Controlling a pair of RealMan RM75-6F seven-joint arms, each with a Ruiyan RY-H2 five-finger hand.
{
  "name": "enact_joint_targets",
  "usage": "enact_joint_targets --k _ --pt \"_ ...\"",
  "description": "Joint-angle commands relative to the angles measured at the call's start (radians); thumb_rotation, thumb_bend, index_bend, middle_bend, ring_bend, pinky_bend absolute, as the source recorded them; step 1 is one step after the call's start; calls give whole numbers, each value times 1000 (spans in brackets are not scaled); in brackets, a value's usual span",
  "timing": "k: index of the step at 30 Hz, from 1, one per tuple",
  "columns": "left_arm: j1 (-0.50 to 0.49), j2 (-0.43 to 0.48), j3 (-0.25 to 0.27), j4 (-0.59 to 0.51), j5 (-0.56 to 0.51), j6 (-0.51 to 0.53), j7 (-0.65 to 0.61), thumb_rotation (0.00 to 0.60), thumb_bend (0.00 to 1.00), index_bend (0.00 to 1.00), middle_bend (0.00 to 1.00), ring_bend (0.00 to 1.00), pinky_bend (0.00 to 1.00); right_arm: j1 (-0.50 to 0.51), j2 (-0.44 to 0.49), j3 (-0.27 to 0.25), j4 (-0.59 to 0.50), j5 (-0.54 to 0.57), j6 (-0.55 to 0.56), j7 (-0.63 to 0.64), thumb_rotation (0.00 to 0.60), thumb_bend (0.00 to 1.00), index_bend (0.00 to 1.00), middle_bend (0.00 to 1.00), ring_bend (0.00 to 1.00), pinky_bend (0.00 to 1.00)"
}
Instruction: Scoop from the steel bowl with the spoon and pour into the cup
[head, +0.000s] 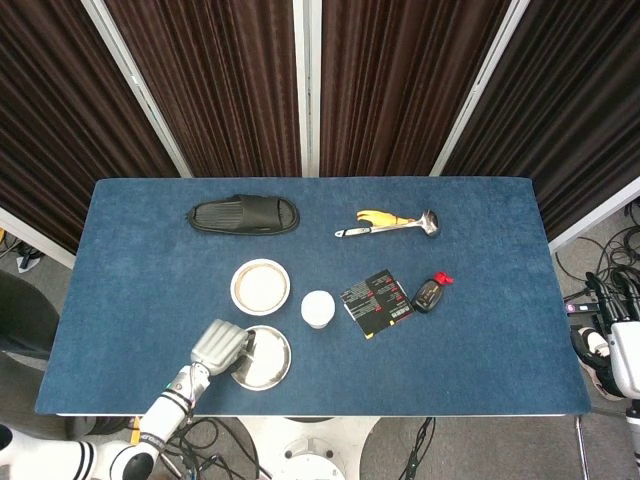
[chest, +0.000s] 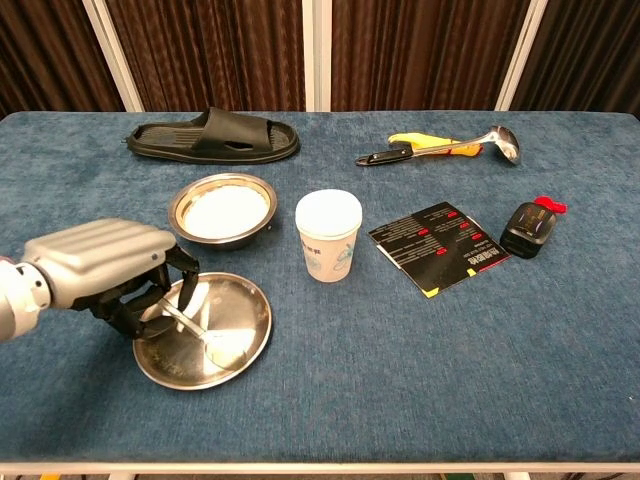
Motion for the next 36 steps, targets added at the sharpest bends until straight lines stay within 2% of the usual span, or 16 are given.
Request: enact_joint_targets --k 1,7,11,14,16,18,20,22,24,26,29,36 --pt "-2 -12 -1 0 -5 -1 32 600 442 576 940 905 1000 2 -2 -1 0 0 -4 0 600 245 0 204 3 76" --pt "5 -4 -9 -23 -14 11 57 600 430 453 942 905 1000 4 -6 -2 3 1 -10 2 600 245 0 204 3 76" --pt "5 44 -11 -70 -14 9 62 600 430 356 936 902 1000 5 -4 -2 2 1 -12 1 600 246 0 205 3 76" --pt "41 119 -48 -131 9 82 -19 600 425 289 906 869 1000 10 0 -3 2 7 -28 9 600 246 0 205 3 75" --pt "83 174 -75 -148 33 159 -92 600 409 279 836 787 975 14 7 -5 2 17 -47 20 600 246 0 205 3 76" --pt "135 232 -106 -127 56 255 -171 600 360 278 724 648 846 21 20 -11 2 22 -75 40 600 247 0 199 2 75" --pt "183 275 -129 -69 69 335 -229 600 288 278 580 483 645 30 33 -22 2 14 -103 66 600 251 0 182 1 66" --pt "217 303 -135 -4 83 377 -274 600 221 278 389 300 413 39 38 -29 6 3 -121 93 600 259 0 161 0 48" --pt "255 329 -128 58 96 408 -318 600 193 278 279 204 284 47 36 -33 15 -11 -131 122 600 264 0 148 0 36" --pt "294 358 -109 90 116 424 -375 600 185 278 239 171 228 50 22 -32 27 -24 -120 129 600 265 0 141 0 27" --pt "355 387 -82 105 149 473 -429 600 185 278 233 169 195 45 -1 -29 40 -43 -83 127 600 265 0 141 0 24" --pt "477 411 -28 55 220 595 -430 600 186 279 233 168 188 18 -29 -35 35 -53 -28 90 600 264 0 161 0 23"
